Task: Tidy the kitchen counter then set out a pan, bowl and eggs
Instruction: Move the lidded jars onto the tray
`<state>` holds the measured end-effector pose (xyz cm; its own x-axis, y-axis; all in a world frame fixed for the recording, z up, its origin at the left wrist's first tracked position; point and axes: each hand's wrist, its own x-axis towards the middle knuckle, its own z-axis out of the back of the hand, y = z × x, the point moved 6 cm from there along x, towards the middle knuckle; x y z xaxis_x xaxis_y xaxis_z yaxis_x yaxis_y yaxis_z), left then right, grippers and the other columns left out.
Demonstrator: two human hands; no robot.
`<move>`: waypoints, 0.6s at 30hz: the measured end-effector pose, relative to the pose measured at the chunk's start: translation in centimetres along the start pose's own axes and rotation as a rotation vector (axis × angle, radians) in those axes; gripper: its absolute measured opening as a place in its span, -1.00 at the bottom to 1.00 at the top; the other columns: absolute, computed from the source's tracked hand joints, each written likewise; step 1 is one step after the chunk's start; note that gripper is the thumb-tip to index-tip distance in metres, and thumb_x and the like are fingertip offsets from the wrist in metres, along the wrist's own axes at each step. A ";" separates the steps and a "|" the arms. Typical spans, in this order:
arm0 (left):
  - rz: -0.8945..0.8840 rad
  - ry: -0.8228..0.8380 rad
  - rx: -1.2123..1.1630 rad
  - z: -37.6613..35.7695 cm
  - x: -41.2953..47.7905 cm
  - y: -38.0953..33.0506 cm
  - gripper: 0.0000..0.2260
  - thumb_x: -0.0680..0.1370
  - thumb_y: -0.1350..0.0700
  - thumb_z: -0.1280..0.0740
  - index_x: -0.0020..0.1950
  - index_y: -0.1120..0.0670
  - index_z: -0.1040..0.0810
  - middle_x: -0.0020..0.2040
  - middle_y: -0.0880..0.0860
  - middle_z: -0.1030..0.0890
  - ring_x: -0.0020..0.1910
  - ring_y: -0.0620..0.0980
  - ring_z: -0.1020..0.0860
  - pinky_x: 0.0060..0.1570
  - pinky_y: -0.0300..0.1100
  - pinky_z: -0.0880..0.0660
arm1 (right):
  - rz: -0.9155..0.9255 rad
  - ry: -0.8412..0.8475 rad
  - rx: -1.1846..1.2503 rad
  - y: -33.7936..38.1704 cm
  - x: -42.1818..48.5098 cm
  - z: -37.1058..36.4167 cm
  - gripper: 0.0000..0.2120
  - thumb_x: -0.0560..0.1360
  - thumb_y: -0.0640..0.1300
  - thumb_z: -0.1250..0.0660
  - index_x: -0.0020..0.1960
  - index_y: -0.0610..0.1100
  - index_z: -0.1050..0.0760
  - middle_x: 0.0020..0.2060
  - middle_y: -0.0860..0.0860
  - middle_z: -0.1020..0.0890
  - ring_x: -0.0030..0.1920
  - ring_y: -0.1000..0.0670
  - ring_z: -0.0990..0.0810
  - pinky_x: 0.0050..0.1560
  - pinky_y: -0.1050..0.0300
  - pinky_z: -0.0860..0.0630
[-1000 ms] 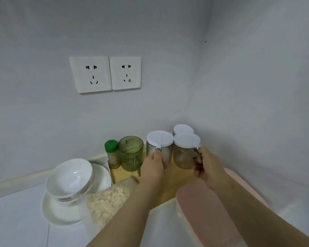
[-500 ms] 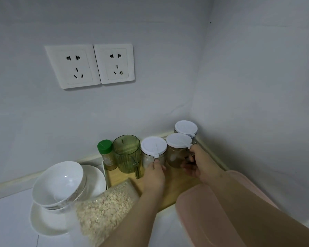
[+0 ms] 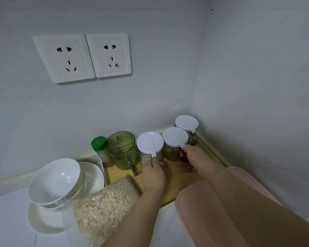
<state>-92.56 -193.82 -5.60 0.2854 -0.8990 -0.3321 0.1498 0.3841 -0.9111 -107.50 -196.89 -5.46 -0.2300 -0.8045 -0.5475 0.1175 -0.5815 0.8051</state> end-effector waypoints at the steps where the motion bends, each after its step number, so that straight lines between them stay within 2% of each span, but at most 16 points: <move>1: 0.000 0.004 0.006 0.1 0.0 0.1 -0.71 0.65 0.10 -0.04 -0.16 0.11 -0.46 -0.01 0.16 -0.54 0.14 0.18 -0.47 0.16 -0.08 -0.37 | 0.003 -0.002 -0.010 -0.1 0.1 0.0 -0.73 0.54 -0.16 -0.04 -0.29 -0.16 -0.38 -0.27 -0.07 -0.49 -0.31 -0.07 -0.53 -0.26 0.13 -0.47; 3: 0.008 0.021 0.023 0.4 0.1 0.4 -0.70 0.65 0.08 -0.05 -0.15 0.10 -0.49 0.08 0.19 -0.57 0.16 0.19 -0.48 0.18 -0.06 -0.38 | 0.009 -0.005 -0.023 -0.1 0.1 -0.1 -0.73 0.54 -0.16 -0.03 -0.29 -0.15 -0.37 -0.27 -0.07 -0.49 -0.32 -0.06 -0.54 -0.25 0.13 -0.47; 6: 0.015 0.055 0.075 0.7 0.5 0.2 -0.71 0.64 0.09 -0.08 0.02 0.17 -0.56 0.13 0.24 -0.57 0.18 0.23 -0.49 0.20 -0.03 -0.39 | 0.023 -0.019 -0.033 0.0 -0.1 -0.1 -0.74 0.54 -0.16 -0.03 -0.27 -0.15 -0.38 -0.27 -0.07 -0.48 -0.32 -0.06 -0.53 -0.25 0.14 -0.43; 10: 0.009 0.074 0.188 1.1 0.4 -0.4 -0.73 0.63 0.10 -0.10 0.20 0.20 -0.49 0.18 0.22 -0.55 0.20 0.22 -0.47 0.23 -0.02 -0.41 | 0.102 -0.059 -0.097 0.5 -0.5 -0.1 -0.79 0.55 -0.17 -0.04 -0.03 -0.17 -0.44 -0.17 -0.10 -0.50 -0.27 -0.06 -0.49 -0.29 0.18 -0.38; 11: 0.015 0.091 0.207 1.2 0.2 -0.5 -0.72 0.62 0.08 -0.12 0.25 0.18 -0.45 0.21 0.19 -0.53 0.22 0.19 -0.47 0.23 -0.04 -0.40 | 0.125 -0.060 -0.113 0.5 -0.6 0.0 -0.81 0.54 -0.18 -0.05 -0.02 -0.16 -0.43 -0.17 -0.10 -0.49 -0.27 -0.06 -0.46 -0.31 0.19 -0.36; 13: 0.017 0.136 0.251 1.8 -0.6 -0.7 -0.68 0.60 0.03 -0.17 0.32 0.13 -0.38 0.21 0.12 -0.51 0.21 0.13 -0.47 0.18 -0.11 -0.40 | 0.166 -0.070 -0.156 0.6 -0.8 0.2 -0.86 0.50 -0.20 -0.08 -0.17 -0.14 -0.38 -0.25 -0.08 -0.46 -0.33 -0.02 -0.38 -0.33 0.22 -0.29; 16: -0.121 0.123 0.398 3.9 -1.9 -2.1 -0.80 0.57 0.01 -0.21 0.17 0.03 -0.42 0.07 0.01 -0.50 0.08 0.05 -0.50 0.07 -0.14 -0.44 | 0.233 -0.132 -0.170 0.9 -1.1 0.7 -0.80 0.47 -0.22 -0.14 -0.32 -0.11 -0.29 -0.36 -0.06 -0.45 -0.40 0.02 -0.33 -0.37 0.22 -0.24; 18: -0.305 -0.011 0.429 6.4 -2.3 -4.2 -0.92 0.55 0.06 -0.22 0.01 0.02 -0.43 0.08 0.07 -0.52 0.01 0.06 -0.50 0.01 -0.12 -0.45 | 0.290 -0.187 -0.127 1.3 -1.5 0.7 -0.83 0.46 -0.23 -0.18 -0.31 -0.11 -0.34 -0.32 -0.09 -0.52 -0.34 -0.03 -0.46 -0.30 0.15 -0.38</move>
<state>-87.82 -192.01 0.54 0.1774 -0.9821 -0.0627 0.6014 0.1586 -0.7830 -107.73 -196.36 -3.47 -0.3407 -0.9090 -0.2403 0.3198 -0.3523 0.8795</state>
